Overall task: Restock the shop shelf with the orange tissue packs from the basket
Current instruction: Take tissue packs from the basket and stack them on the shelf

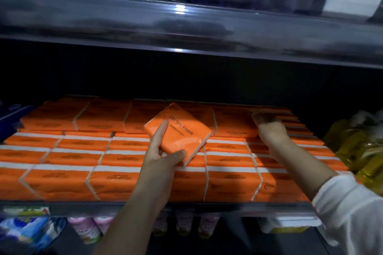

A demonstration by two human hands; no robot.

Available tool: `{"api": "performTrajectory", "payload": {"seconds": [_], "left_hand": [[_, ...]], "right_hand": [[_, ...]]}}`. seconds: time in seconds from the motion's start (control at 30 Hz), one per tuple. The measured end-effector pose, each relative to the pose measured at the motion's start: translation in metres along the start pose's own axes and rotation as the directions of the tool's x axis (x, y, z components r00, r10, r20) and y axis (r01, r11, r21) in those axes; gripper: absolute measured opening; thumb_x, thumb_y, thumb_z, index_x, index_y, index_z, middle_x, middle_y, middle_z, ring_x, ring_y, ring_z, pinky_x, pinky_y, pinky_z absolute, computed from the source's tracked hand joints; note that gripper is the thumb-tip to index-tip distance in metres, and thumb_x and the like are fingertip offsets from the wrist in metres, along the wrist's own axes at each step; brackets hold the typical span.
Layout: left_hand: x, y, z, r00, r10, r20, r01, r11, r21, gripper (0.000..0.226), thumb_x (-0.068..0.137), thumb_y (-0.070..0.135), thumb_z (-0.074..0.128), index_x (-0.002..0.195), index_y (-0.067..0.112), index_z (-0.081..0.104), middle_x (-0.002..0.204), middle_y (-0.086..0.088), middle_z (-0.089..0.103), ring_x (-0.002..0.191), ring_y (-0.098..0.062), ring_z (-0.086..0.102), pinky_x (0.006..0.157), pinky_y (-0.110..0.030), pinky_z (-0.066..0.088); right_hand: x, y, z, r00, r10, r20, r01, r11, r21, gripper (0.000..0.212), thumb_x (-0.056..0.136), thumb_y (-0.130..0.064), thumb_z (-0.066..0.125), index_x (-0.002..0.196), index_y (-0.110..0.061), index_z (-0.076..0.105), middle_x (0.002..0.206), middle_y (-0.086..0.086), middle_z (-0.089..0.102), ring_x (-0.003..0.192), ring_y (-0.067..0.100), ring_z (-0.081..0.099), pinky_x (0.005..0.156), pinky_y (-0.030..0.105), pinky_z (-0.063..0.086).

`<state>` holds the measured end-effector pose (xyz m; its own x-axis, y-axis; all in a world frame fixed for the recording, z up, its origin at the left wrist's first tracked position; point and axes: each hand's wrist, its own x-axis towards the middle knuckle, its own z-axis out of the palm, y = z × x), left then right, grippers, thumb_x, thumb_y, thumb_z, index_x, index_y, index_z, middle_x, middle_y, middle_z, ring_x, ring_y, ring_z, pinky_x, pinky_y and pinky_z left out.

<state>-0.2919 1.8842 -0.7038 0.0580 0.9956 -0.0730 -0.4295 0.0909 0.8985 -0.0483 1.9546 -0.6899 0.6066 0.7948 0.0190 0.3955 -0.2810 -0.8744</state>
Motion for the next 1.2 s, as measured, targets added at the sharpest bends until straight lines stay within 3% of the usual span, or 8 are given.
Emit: {"api": "performTrajectory", "payload": {"seconds": [0.17,0.37,0.53,0.63,0.8,0.87,1.07,1.2], "left_hand": [[-0.006,0.0,0.007,0.999,0.049,0.02,-0.049,0.998,0.024,0.07,0.085,-0.012,0.054,0.122,0.048,0.051,0.109,0.012,0.063,0.104,-0.011,0.062,0.095,-0.033,0.048],[-0.011,-0.007,0.014,0.985,0.145,0.089,-0.154,0.982,0.109,0.07,0.087,-0.003,0.058,0.127,0.052,0.042,0.129,-0.001,0.059,0.11,-0.015,0.063,0.089,-0.033,0.054],[-0.015,-0.015,0.009,0.939,0.252,0.233,-0.329,0.854,0.403,0.064,0.092,0.021,0.06,0.128,0.063,0.028,0.128,0.034,0.048,0.118,0.013,0.048,0.104,-0.032,0.043],[-0.013,-0.02,0.002,0.908,0.288,0.304,-0.414,0.517,0.749,0.056,0.088,0.055,0.049,0.138,0.056,0.024,0.144,0.022,0.036,0.132,0.003,0.034,0.109,-0.033,0.036],[-0.005,-0.035,0.0,0.891,0.29,0.35,-0.422,0.245,0.873,0.033,0.091,0.026,0.059,0.124,0.027,0.06,0.124,0.019,0.051,0.12,-0.007,0.049,0.103,-0.026,0.038],[-0.001,-0.041,0.001,0.894,0.257,0.366,-0.411,0.151,0.899,0.03,0.09,0.025,0.06,0.12,0.021,0.064,0.123,0.009,0.059,0.117,-0.015,0.053,0.101,-0.029,0.039],[0.002,-0.046,0.001,0.898,0.263,0.354,-0.391,0.106,0.914,0.03,0.089,0.025,0.062,0.118,0.019,0.066,0.122,0.005,0.061,0.117,-0.016,0.052,0.098,-0.024,0.034],[0.002,-0.046,0.0,0.896,0.261,0.358,-0.395,0.104,0.913,0.03,0.089,0.025,0.062,0.119,0.02,0.065,0.122,0.007,0.06,0.118,-0.015,0.05,0.097,-0.022,0.032]], "right_hand": [[-0.058,-0.015,0.006,0.952,-0.298,0.074,0.289,0.951,0.115,0.029,0.091,-0.033,0.056,0.107,-0.01,0.064,0.102,0.01,0.067,0.096,0.025,0.062,0.086,0.036,0.048],[-0.128,-0.008,0.032,0.825,-0.184,0.535,-0.11,0.875,0.471,0.045,0.088,-0.024,0.061,0.128,-0.028,0.04,0.088,-0.003,0.061,0.079,0.008,0.067,0.069,0.026,0.055],[-0.119,-0.009,0.022,0.873,-0.144,0.467,-0.202,0.764,0.613,0.043,0.091,-0.008,0.055,0.129,-0.022,0.044,0.095,0.009,0.059,0.079,0.017,0.064,0.06,0.029,0.055],[-0.095,-0.004,-0.002,0.945,0.001,0.328,-0.23,0.714,0.661,0.045,0.092,-0.011,0.054,0.131,-0.027,0.037,0.102,0.006,0.056,0.076,0.016,0.059,0.047,0.024,0.053],[-0.048,0.024,-0.054,0.996,0.071,0.055,-0.09,0.757,0.648,0.006,0.094,-0.014,0.051,0.097,-0.013,0.056,0.078,0.004,0.056,0.067,0.013,0.056,0.045,0.019,0.051],[-0.032,0.036,-0.07,0.994,0.106,-0.042,-0.062,0.809,0.584,0.018,0.095,-0.016,0.049,0.077,-0.016,0.053,0.069,0.004,0.051,0.061,0.013,0.053,0.044,0.019,0.05],[0.002,0.055,-0.086,0.976,0.205,-0.074,-0.157,0.896,0.417,0.012,0.096,-0.022,0.046,0.095,-0.013,0.054,0.067,0.007,0.049,0.053,0.02,0.047,0.047,0.026,0.041],[0.018,0.051,-0.083,0.972,0.232,-0.028,-0.211,0.923,0.321,0.023,0.095,-0.027,0.043,0.079,-0.014,0.054,0.063,0.01,0.05,0.052,0.022,0.049,0.053,0.031,0.044]]}}
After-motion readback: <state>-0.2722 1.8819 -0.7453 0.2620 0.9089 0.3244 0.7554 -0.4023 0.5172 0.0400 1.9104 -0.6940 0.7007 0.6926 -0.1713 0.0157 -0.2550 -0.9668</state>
